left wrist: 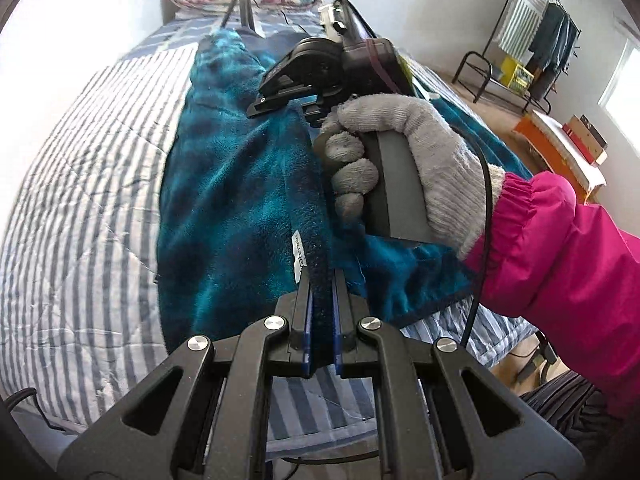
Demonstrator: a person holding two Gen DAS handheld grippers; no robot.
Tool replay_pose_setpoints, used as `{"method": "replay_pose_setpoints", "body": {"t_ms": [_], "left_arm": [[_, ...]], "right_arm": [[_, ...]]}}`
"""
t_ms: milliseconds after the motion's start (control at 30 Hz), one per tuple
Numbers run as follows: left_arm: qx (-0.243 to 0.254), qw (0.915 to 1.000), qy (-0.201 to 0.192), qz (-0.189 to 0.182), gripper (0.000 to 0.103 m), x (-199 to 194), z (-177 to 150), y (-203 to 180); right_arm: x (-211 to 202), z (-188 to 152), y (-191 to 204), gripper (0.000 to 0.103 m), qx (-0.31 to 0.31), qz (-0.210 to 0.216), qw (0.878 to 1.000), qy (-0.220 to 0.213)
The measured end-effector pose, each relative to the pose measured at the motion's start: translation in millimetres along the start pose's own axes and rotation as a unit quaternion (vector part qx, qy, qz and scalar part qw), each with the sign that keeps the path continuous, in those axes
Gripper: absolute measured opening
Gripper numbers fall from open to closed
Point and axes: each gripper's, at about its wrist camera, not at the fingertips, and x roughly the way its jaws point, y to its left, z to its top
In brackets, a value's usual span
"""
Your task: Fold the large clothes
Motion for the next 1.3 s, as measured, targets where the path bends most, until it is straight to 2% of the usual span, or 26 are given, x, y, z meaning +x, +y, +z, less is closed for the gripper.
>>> {"method": "replay_pose_setpoints", "body": {"t_ms": [67,233,267,367,467,500,567,700,800,933,1133,1300], "left_arm": [[0.000,1.0000,0.006,0.000,0.005,2.0,-1.2,-1.7],[-0.014,0.9991,0.020,-0.035,0.006,3.0,-0.1,3.2],[-0.012,0.9989,0.020,-0.041,0.009,-0.3,-2.0,2.3],[-0.021,0.9967,0.027,-0.073,0.031,-17.2,-7.9,9.5],[-0.032,0.9961,0.014,-0.081,0.031,-42.7,-15.1,21.4],[-0.038,0.9960,0.009,-0.080,0.031,-49.4,-16.7,25.9],[-0.066,0.9956,-0.005,-0.066,0.031,-61.1,-16.8,41.1],[-0.108,0.9931,-0.024,-0.038,0.031,-57.6,-6.9,61.4],[-0.132,0.9897,-0.027,-0.047,0.031,-46.5,-0.4,67.4],[-0.135,0.9894,-0.018,-0.050,0.031,-24.6,4.0,64.6],[-0.147,0.9875,0.017,-0.054,0.031,11.7,1.9,64.7],[-0.156,0.9853,0.037,-0.060,0.031,32.1,-4.9,69.8]], "right_arm": [[5.6,-2.3,-2.6,0.006,-0.008,-0.018,1.000,0.007],[15.2,-3.1,4.7,0.006,-0.039,-0.047,0.998,0.017],[14.8,-2.1,8.4,0.008,-0.049,-0.051,0.997,0.018],[7.8,-2.2,25.1,0.012,-0.083,-0.052,0.995,0.033],[-15.9,-7.6,43.0,0.022,-0.135,-0.053,0.989,0.031],[-21.9,-9.2,47.0,0.028,-0.149,-0.057,0.987,0.028],[-39.3,-7.3,54.4,0.032,-0.186,-0.070,0.980,0.013],[-67.7,12.2,59.2,0.032,-0.227,-0.087,0.969,-0.037],[-72.5,28.4,67.1,0.032,-0.251,-0.093,0.961,-0.067],[-45.2,68.4,81.4,0.032,-0.278,-0.097,0.953,-0.069],[2.6,121.4,84.1,0.032,-0.266,-0.092,0.957,-0.068],[41.6,141.4,87.6,0.032,-0.275,-0.091,0.955,-0.067]]}}
